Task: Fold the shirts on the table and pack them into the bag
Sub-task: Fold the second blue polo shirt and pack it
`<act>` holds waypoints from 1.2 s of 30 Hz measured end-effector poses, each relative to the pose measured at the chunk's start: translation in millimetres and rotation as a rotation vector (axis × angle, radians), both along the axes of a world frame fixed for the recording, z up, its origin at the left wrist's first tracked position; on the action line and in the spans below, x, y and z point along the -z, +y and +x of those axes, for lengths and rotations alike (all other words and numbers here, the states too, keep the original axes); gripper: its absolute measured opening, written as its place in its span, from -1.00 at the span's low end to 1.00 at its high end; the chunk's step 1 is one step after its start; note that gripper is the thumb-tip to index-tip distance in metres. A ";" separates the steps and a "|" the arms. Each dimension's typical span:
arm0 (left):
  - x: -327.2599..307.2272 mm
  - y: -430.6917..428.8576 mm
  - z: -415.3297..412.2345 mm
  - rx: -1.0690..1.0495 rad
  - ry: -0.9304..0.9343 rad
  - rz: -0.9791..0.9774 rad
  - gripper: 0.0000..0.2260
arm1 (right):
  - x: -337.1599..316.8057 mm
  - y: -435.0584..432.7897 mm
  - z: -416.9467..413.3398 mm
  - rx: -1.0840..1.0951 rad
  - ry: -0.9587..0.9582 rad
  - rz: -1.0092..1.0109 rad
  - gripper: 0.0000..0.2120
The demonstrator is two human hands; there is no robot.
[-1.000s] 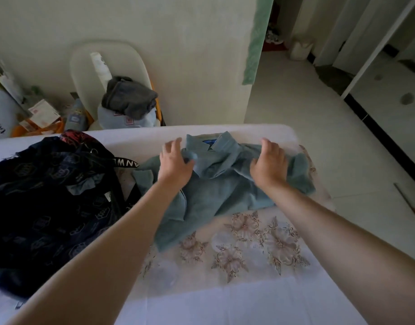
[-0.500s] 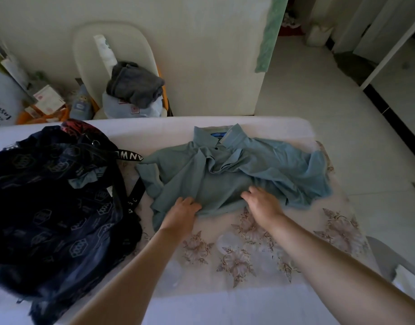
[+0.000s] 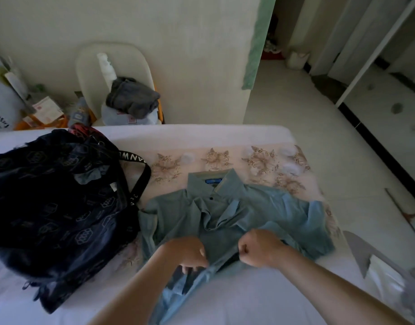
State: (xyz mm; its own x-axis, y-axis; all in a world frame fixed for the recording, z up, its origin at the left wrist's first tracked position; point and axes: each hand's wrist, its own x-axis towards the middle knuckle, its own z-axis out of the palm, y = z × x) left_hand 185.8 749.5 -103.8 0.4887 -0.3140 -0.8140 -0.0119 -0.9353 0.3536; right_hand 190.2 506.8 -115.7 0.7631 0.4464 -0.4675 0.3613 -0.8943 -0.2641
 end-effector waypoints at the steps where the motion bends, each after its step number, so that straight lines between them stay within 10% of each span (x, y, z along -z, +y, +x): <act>1: 1.7 -3.5 -3.2 -0.046 -0.146 -0.008 -0.74 | 1.4 -2.4 -0.3 0.052 -0.069 0.072 -0.77; 7: 20.2 -10.5 -10.4 -0.113 -0.809 -0.092 -0.65 | 23.1 -11.1 14.8 0.098 -0.451 0.018 -0.66; 11: 25.1 -9.7 -4.5 -0.039 -0.680 0.115 -0.39 | 27.0 -16.4 23.6 0.277 -0.491 0.065 -0.92; 17: 32.0 -7.3 11.9 -0.164 -0.717 0.121 -0.43 | 4.3 -49.6 54.8 0.808 -0.350 -0.052 -0.76; 20: 30.7 -10.1 18.9 -0.225 -0.731 0.090 -0.52 | 2.9 -52.3 61.5 0.741 -0.198 -0.302 -0.66; 25: 25.5 -4.8 28.2 -0.354 -0.675 0.046 -0.50 | 15.2 -24.7 72.2 0.182 -0.384 0.071 -0.21; 28: 18.6 5.8 36.2 -0.386 -0.603 0.013 -0.54 | 13.7 -16.9 88.4 -0.130 -0.304 -0.006 -0.60; 30: 10.2 11.6 43.1 -0.385 -0.614 0.013 -0.59 | 11.2 -18.3 95.8 -0.060 -0.335 0.072 -0.84; 36: -15.5 16.4 98.7 -0.311 -0.606 0.139 -0.69 | -9.1 -47.8 120.5 0.242 -0.688 0.172 -0.67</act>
